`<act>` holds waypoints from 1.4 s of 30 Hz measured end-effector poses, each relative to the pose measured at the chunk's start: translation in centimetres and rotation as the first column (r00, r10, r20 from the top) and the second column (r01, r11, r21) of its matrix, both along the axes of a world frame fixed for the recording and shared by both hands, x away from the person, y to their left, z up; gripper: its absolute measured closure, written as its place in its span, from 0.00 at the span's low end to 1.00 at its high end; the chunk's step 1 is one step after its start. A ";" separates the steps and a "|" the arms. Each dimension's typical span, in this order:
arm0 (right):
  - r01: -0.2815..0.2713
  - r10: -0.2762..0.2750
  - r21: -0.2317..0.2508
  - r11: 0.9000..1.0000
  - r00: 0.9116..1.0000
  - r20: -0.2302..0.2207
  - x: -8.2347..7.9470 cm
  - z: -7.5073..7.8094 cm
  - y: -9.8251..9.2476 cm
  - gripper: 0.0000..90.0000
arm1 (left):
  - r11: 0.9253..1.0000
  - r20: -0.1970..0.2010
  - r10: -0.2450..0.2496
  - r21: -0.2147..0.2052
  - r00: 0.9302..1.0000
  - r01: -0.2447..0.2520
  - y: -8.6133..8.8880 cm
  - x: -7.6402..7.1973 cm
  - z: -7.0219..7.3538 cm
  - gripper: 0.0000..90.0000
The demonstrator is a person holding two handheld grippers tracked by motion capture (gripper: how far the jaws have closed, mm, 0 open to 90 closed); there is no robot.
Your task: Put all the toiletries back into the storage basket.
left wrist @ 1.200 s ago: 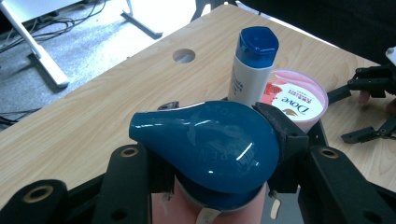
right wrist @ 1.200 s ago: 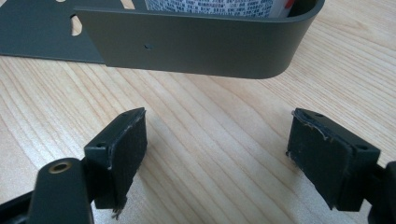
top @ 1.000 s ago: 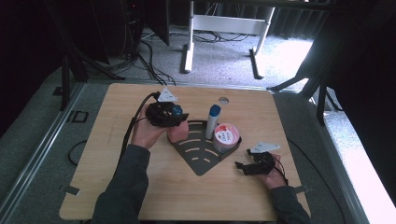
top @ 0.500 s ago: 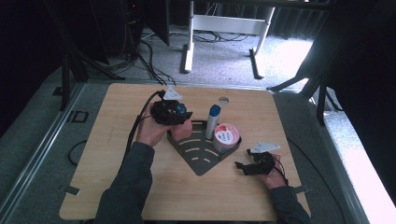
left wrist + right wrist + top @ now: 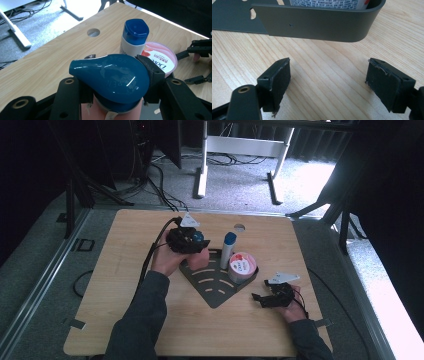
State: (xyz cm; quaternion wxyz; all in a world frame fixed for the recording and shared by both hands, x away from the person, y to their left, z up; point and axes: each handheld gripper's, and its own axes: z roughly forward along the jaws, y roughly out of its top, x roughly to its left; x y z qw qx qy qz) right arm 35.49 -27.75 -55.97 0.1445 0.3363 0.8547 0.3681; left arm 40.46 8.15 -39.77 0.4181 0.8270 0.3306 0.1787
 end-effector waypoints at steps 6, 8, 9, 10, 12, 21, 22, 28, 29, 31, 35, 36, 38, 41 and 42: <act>-0.001 0.001 -0.001 1.000 1.000 0.001 0.0 0.0 0.0 0.22 | 1.000 -0.001 -0.003 0.006 1.000 0.003 -0.5 0.4 -0.1 0.59; 0.000 0.000 0.000 1.000 1.000 0.000 0.0 0.0 0.0 0.22 | 1.000 0.001 0.000 0.005 1.000 0.000 -0.7 0.5 -0.2 0.59; 0.000 0.000 0.001 1.000 1.000 -0.001 0.0 0.0 0.0 0.22 | 1.000 -0.001 -0.001 0.007 1.000 0.001 -0.7 0.6 -0.3 0.59; 0.000 0.000 0.001 1.000 1.000 0.000 0.0 0.0 0.0 0.22 | 1.000 -0.002 0.000 0.007 1.000 0.000 -0.8 0.6 -0.3 0.59; 0.001 -0.001 0.001 1.000 1.000 -0.001 0.0 0.0 0.0 0.22 | 1.000 -0.003 0.001 0.007 1.000 -0.001 -0.9 0.8 -0.5 0.59; 0.000 0.000 0.000 1.000 1.000 -0.001 0.0 0.0 0.0 0.22 | 1.000 0.001 0.013 0.015 1.000 -0.013 -1.6 1.5 -1.1 0.59; 0.000 0.000 0.001 1.000 1.000 -0.001 0.0 0.0 0.0 0.22 | 1.000 0.000 0.012 0.016 1.000 -0.012 -1.7 1.6 -1.2 0.59; -0.001 0.001 -0.003 1.000 1.000 0.001 0.0 0.0 0.0 0.22 | 1.000 0.001 0.023 0.020 1.000 -0.023 -2.0 2.0 -1.7 0.59; -0.001 0.001 -0.003 1.000 1.000 0.000 0.0 0.0 0.0 0.22 | 0.999 0.005 0.026 0.026 1.000 -0.026 -2.0 2.0 -1.8 0.59; -0.001 0.001 -0.002 1.000 1.000 0.001 0.0 0.0 0.0 0.22 | 0.999 0.006 0.035 0.033 0.999 -0.035 -2.2 2.2 -2.0 0.59; -0.001 0.001 -0.002 1.000 1.000 0.000 0.0 0.0 0.0 0.22 | 0.998 0.001 0.036 0.042 0.999 -0.036 -2.4 2.5 -2.4 0.59; -0.001 0.001 -0.002 1.000 1.000 0.000 0.0 0.0 0.0 0.22 | 0.998 -0.001 0.038 0.041 0.999 -0.038 -2.4 2.6 -2.5 0.59; -0.001 0.001 -0.001 1.000 1.000 0.000 0.0 0.0 0.0 0.22 | 0.998 -0.002 0.035 0.046 0.999 -0.034 -2.5 2.6 -2.6 0.59; -0.001 0.001 -0.001 1.000 1.000 0.000 0.0 0.0 0.0 0.22 | 0.998 -0.003 0.036 0.050 0.999 -0.036 -2.8 2.8 -2.9 0.59; -0.001 0.001 -0.001 1.000 1.000 0.000 0.0 0.0 0.0 0.22 | 0.998 -0.003 0.036 0.050 0.999 -0.036 -2.8 2.8 -2.9 0.59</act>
